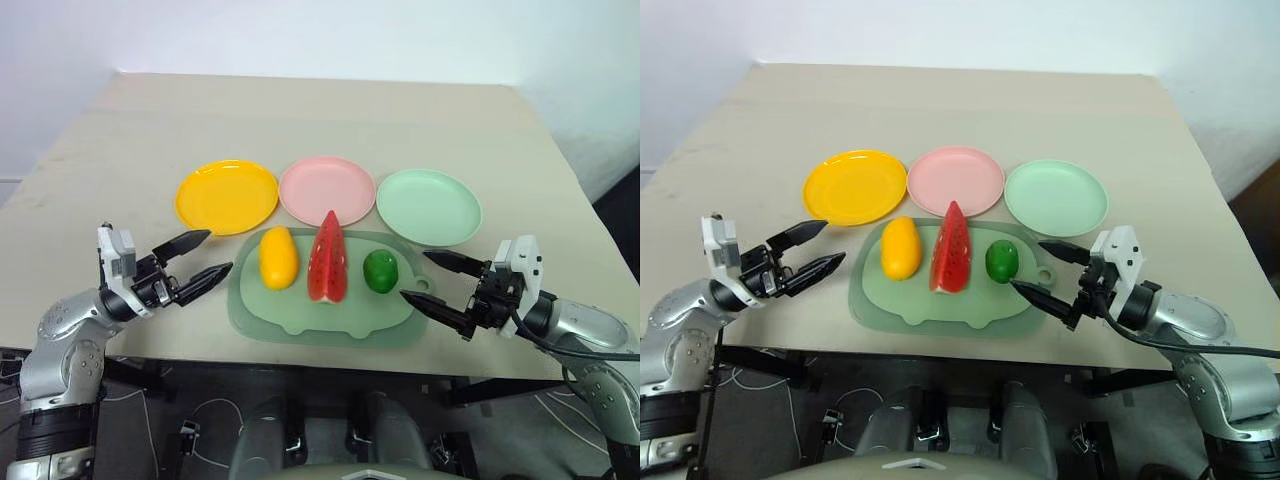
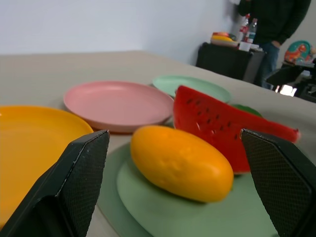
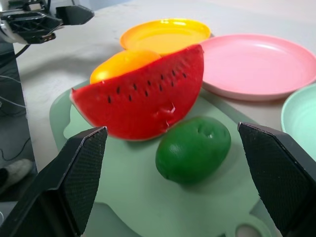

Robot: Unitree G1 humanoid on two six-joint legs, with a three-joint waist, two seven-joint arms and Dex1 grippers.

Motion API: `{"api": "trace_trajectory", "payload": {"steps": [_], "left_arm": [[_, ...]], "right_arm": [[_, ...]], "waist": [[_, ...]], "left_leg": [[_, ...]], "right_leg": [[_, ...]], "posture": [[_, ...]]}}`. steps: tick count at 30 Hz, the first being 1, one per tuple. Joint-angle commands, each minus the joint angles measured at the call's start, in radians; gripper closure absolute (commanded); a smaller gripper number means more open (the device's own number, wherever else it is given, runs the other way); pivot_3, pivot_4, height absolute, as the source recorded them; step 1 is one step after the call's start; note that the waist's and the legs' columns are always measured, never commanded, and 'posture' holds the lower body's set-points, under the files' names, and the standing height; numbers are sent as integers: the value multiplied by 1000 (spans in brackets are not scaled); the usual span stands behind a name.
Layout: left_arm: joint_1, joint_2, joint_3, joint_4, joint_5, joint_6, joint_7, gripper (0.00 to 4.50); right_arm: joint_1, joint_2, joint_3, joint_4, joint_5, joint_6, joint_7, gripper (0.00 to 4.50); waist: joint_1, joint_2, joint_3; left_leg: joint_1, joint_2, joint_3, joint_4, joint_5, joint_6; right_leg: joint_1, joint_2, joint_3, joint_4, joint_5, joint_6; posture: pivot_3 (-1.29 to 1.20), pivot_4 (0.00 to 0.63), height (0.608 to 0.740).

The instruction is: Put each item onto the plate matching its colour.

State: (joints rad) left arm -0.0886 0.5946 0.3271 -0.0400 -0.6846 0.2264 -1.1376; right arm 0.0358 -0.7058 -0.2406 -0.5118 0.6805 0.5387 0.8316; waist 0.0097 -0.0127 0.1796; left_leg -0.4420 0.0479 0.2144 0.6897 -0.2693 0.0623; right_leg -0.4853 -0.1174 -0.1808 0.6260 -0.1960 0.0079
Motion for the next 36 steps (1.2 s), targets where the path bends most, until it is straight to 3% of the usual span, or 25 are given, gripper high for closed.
{"api": "trace_trajectory", "payload": {"steps": [1,10,18,22,26,30,36], "left_arm": [[8,23,0,-40,3,-8,-14,44],[-21,4,-14,-66,-7,14,10,44],[-70,2,-47,-23,2,16,-12,44],[-106,12,-54,9,23,5,-27,44],[-123,-7,-71,31,51,-21,-17,44],[-151,-23,-81,73,62,-46,-20,44],[-165,-50,-99,77,74,-60,-8,44]], "right_arm": [[-18,-22,-27,10,6,-17,23,0],[-44,-30,-25,4,18,12,3,0],[-54,-124,-54,-72,163,266,-75,0],[-144,-92,-79,-79,284,362,-200,0],[-201,-110,-31,-61,264,448,-298,0],[-282,-52,52,-84,299,588,-463,0],[-365,47,63,-34,326,709,-603,0]], "waist": [[0,0,0],[1,0,0],[2,0,0],[-2,0,0],[-2,0,0],[-3,0,0],[-2,0,0]], "left_leg": [[0,0,0,0,0,0],[0,0,0,0,0,0],[0,0,0,0,2,-4],[0,0,0,0,0,-1],[0,0,0,-1,1,-2],[-1,0,0,-1,4,-7],[-1,0,1,-1,5,-8]], "right_leg": [[0,0,0,0,0,0],[0,0,0,0,0,0],[0,0,0,0,0,0],[0,0,0,-1,0,0],[0,0,0,-1,0,0],[-1,0,0,0,0,-1],[-1,0,0,0,1,-1]], "posture": [[0,150,696],[0,150,696],[0,150,696],[0,150,696],[0,150,696],[0,150,696],[0,150,696]]}}
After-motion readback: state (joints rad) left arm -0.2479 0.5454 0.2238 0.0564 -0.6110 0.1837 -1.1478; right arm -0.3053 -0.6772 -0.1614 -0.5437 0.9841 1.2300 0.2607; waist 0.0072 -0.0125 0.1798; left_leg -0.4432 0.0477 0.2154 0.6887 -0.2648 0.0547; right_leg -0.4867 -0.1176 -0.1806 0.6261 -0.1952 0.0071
